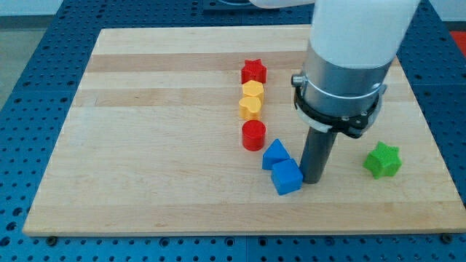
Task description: Separate the blue cube from the blue triangle
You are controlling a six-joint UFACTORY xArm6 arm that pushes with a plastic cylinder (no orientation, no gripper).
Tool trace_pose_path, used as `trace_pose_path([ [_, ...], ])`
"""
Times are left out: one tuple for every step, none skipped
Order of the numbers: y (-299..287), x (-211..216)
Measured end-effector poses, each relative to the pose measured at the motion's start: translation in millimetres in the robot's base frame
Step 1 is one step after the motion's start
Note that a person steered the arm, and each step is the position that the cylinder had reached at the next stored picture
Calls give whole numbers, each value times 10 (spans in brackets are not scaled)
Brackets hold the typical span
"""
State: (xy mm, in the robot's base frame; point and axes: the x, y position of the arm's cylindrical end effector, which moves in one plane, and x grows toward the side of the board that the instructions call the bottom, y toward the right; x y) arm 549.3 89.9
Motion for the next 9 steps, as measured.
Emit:
trace_pose_path([
  [-140, 0],
  [-279, 0],
  [-435, 0],
  [-582, 0],
  [-708, 0],
  [-794, 0],
  [-771, 0],
  [-534, 121],
  [-534, 121],
])
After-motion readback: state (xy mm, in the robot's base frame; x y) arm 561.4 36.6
